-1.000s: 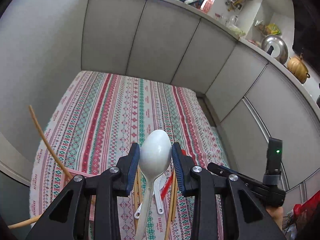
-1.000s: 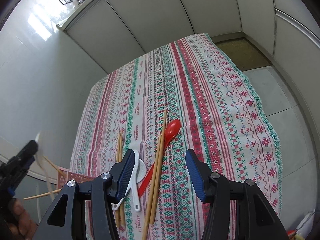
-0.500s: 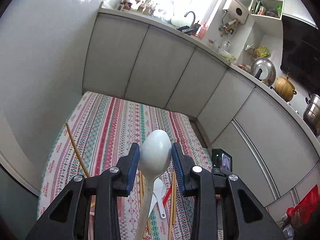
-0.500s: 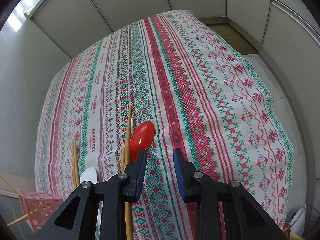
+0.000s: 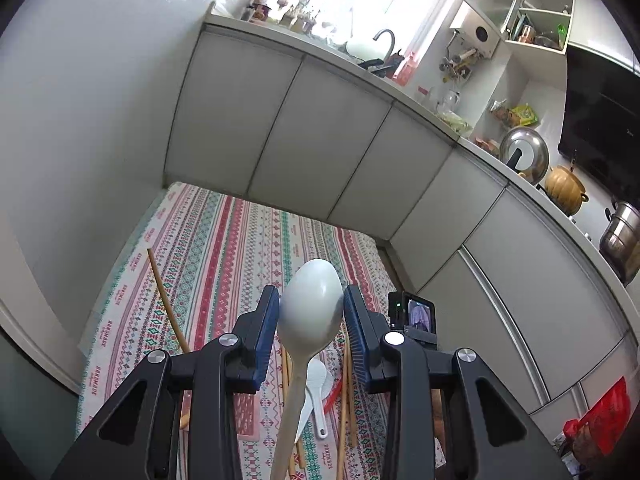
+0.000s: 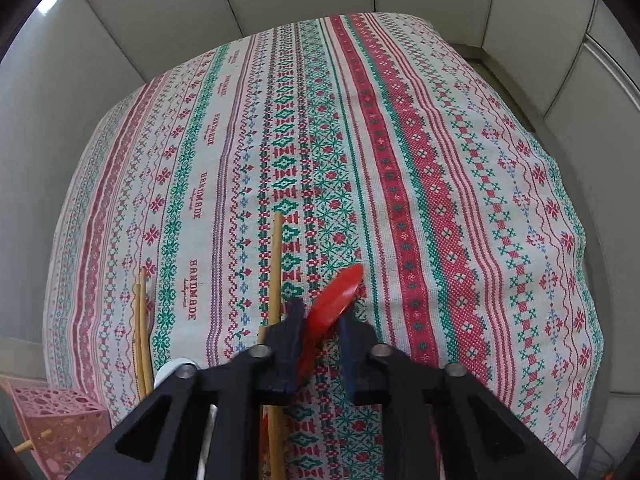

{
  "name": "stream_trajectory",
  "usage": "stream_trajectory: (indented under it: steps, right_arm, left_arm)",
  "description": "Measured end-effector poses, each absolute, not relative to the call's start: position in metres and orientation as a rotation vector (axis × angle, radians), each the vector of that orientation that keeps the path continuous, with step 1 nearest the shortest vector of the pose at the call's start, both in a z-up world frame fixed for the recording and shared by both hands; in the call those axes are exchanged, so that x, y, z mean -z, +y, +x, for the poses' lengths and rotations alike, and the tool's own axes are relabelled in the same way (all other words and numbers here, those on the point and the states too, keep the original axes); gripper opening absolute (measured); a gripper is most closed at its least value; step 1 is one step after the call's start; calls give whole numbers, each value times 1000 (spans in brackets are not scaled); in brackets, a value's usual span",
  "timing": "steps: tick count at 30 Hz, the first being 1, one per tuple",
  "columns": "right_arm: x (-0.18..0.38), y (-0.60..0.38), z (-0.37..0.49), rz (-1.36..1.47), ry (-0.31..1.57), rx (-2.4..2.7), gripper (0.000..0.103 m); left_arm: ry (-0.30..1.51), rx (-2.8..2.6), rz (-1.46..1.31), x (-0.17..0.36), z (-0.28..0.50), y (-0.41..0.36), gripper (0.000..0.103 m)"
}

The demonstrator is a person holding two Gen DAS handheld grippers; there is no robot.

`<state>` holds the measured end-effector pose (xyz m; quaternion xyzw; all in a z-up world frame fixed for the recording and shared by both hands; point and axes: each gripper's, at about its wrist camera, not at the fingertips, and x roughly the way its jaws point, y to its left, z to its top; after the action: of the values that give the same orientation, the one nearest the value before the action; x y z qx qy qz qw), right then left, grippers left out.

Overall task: Organize utensils
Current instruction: 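Lift both held spoons up off the table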

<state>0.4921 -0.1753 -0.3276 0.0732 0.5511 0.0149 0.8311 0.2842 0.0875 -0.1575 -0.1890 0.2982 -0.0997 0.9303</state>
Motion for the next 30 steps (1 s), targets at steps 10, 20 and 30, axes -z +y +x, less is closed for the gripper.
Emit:
stream_trajectory:
  steps: [10, 20, 30]
  right_arm:
    - [239, -194, 457, 153, 852, -72, 5]
    - [157, -183, 394, 162, 454, -165, 5]
    - [113, -157, 339, 175, 215, -256, 5]
  left_arm:
    - [557, 228, -420, 155, 275, 98, 35]
    - [446, 274, -488, 154, 264, 112, 35]
    - [193, 100, -455, 174, 245, 106, 35]
